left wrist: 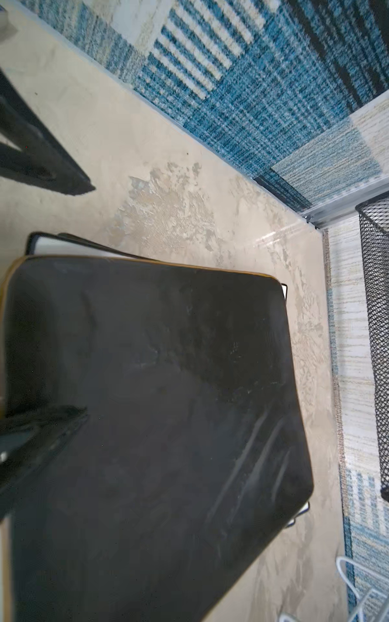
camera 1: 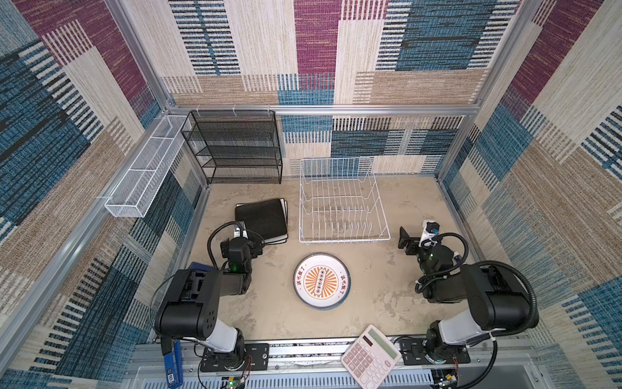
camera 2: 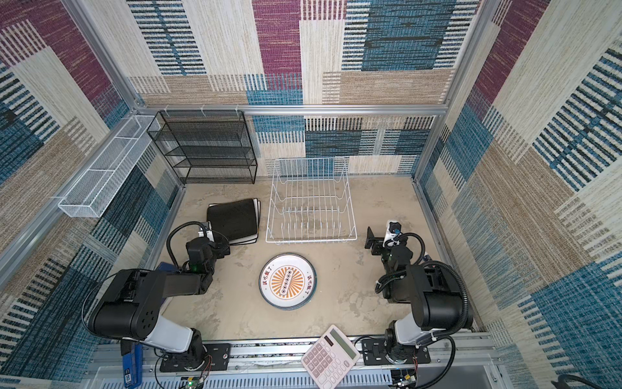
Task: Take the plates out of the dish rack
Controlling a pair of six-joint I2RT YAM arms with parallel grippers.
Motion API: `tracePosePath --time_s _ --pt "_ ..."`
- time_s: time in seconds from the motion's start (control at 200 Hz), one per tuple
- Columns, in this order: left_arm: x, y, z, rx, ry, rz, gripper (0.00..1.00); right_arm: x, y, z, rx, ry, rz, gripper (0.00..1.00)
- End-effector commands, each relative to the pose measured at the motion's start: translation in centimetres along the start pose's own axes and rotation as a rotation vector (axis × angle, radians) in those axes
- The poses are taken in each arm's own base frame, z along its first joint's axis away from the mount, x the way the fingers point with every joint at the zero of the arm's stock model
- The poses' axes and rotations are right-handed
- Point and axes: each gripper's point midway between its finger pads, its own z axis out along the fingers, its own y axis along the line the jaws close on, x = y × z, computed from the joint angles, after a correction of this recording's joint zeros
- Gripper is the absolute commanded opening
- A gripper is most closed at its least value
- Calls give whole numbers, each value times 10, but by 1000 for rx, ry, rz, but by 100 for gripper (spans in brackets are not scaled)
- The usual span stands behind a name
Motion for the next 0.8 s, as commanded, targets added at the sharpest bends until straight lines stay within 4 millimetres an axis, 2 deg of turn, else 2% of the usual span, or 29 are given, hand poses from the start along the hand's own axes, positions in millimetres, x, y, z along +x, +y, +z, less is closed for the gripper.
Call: tracePosePath --time_s 0.0,0.16,0.796 --pt "-13 1 3 21 -41 -45 100 -14 7 1 -39 -54 -22 99" --pt "-11 6 6 16 -26 -70 100 -14 7 1 -37 -55 -22 99" --pt "-12 6 5 15 -31 -70 100 -14 7 1 -34 -56 -24 99"
